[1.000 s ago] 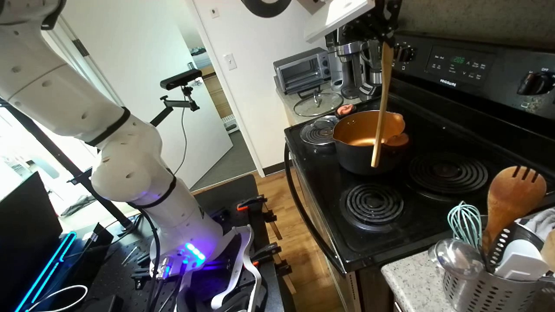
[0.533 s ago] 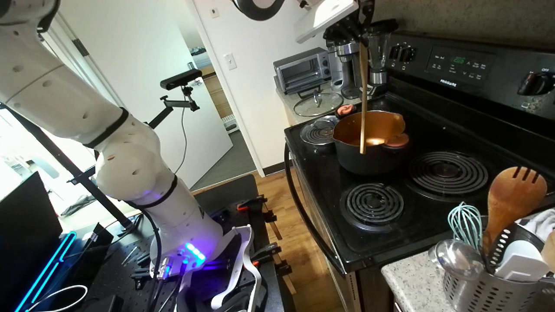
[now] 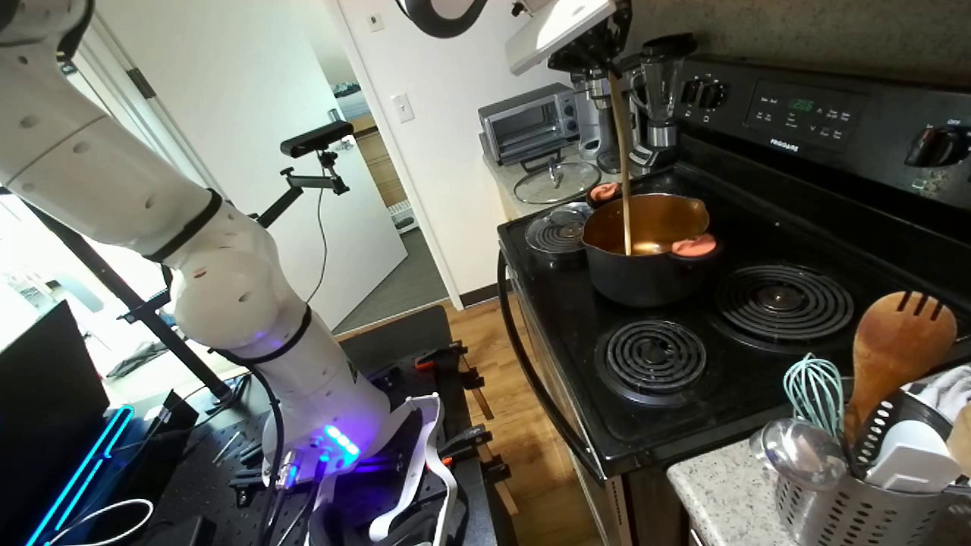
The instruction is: Pick up a wooden spatula from the holder and put it inside the pot on the stove
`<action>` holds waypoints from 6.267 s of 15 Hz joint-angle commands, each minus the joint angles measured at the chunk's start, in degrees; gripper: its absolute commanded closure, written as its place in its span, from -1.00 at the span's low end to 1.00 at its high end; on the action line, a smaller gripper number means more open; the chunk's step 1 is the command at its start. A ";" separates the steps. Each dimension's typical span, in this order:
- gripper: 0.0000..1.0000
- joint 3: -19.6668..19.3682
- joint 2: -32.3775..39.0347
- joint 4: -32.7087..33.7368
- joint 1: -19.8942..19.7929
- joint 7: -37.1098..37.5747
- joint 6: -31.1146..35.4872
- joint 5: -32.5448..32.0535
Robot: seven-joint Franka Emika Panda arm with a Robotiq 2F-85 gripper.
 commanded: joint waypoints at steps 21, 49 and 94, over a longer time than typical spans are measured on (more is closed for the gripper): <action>0.97 -11.42 -2.99 -4.86 10.35 -41.15 1.09 35.12; 0.97 -15.07 2.41 -4.66 12.85 -44.56 1.67 39.00; -1.00 -14.60 4.21 -4.50 9.74 -29.54 1.08 22.68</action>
